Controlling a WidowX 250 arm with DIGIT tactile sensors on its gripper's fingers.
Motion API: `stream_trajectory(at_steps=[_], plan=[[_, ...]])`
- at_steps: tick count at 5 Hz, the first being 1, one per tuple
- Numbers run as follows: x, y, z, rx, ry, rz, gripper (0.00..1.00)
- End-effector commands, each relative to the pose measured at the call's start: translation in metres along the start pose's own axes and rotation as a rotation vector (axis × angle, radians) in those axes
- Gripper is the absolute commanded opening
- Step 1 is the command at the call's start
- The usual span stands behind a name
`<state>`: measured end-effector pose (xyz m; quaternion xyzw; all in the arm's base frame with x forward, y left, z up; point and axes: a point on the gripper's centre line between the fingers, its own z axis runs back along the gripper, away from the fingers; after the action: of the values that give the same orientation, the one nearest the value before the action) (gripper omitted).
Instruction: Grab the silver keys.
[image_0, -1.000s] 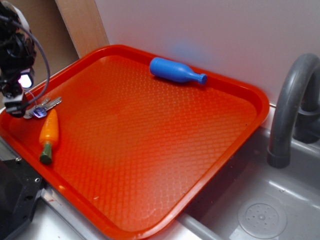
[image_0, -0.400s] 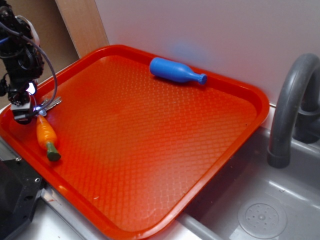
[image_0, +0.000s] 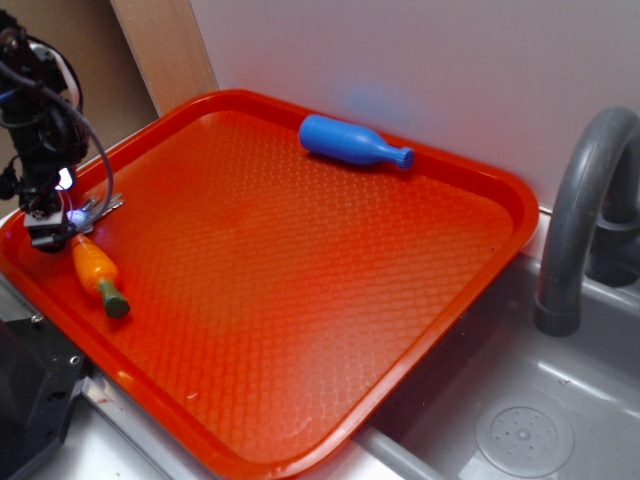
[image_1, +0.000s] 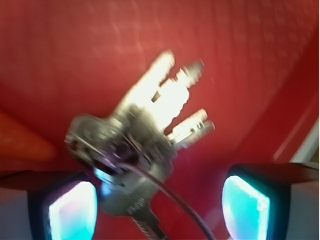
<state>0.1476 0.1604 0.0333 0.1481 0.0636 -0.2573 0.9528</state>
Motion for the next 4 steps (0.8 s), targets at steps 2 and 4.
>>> stream_trajectory(at_steps=[2, 4], plan=[[-0.007, 0.0026, 0.0068, 0.052, -0.085, 0.027, 0.0], [-0.0082, 0.0031, 0.0099, 0.044, -0.091, 0.018, 0.0]])
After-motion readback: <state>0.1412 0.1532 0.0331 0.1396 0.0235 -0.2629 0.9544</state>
